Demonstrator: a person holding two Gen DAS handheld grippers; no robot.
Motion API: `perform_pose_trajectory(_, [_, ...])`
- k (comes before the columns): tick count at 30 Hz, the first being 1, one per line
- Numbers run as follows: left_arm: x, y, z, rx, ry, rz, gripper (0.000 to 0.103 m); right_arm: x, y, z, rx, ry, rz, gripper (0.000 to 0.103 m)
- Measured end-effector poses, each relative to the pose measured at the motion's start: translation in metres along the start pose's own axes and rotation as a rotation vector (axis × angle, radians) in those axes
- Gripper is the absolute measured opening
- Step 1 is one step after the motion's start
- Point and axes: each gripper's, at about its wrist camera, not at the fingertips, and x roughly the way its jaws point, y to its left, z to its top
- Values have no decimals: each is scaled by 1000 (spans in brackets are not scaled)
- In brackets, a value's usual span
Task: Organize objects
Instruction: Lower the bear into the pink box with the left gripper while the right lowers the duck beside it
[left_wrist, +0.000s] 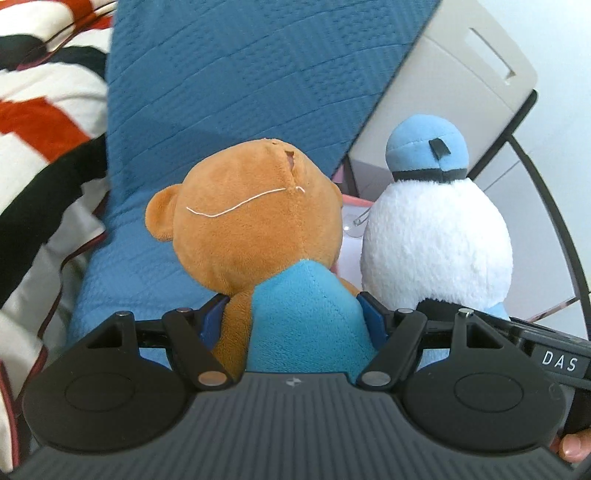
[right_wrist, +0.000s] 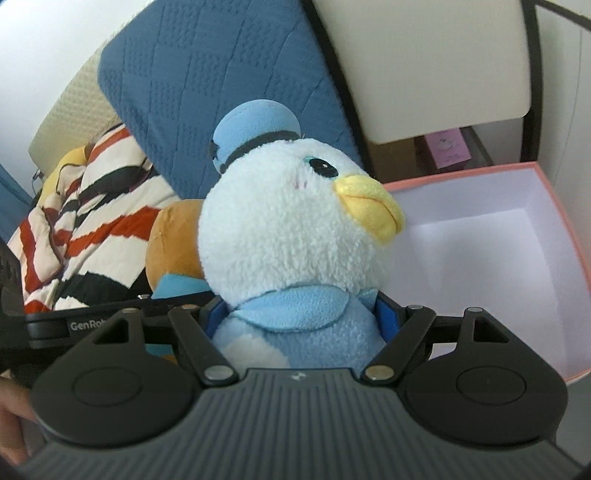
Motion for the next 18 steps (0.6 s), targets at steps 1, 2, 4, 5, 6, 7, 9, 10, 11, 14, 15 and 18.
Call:
perform_pose_trajectory(1, [2,-6,2,7,-1,-5,77,-4,-5,3,3,-6,-3,80])
perform_pose_trajectory(2, [3,-13,5,14,-1,-8,77,-7,-9,5,6,-13,-7,80])
perform_pose_trajectory(4, [7,-26,12,30,-2,-16,77,-13,-21,10,9,-26,-17,80])
perform_pose_trajectory(5, [9,-33,14,38,-3,-20,77,-14,-26,12,12,-32,-23,80])
perform_pose_trajectory(6, [12,-40,17,46,-2,-24,77,-17,-32,14,17,-38,-30,80])
perform_pose_trajectory(7, [16,-46,19,54,-1,-28,77,-18,-37,16,20,-43,-35,80])
perform_pose_trajectory(9, [26,-59,24,72,3,-34,77,-20,-49,19,30,-54,-50,80])
perform_pose_trajectory(10, [30,-65,25,79,5,-36,77,-20,-55,20,34,-58,-58,80])
perform_pose_trajectory(11, [35,-72,27,87,8,-38,77,-20,-61,20,38,-60,-65,80])
perform_pose_trajectory(14, [57,-86,28,102,25,-44,77,-17,-79,21,50,-64,-86,80])
perform_pose_trajectory(15, [64,-91,28,106,32,-48,77,-15,-85,21,52,-64,-95,80])
perform_pose_trajectory(18, [89,-103,27,105,52,-54,77,-9,-106,21,60,-61,-115,80])
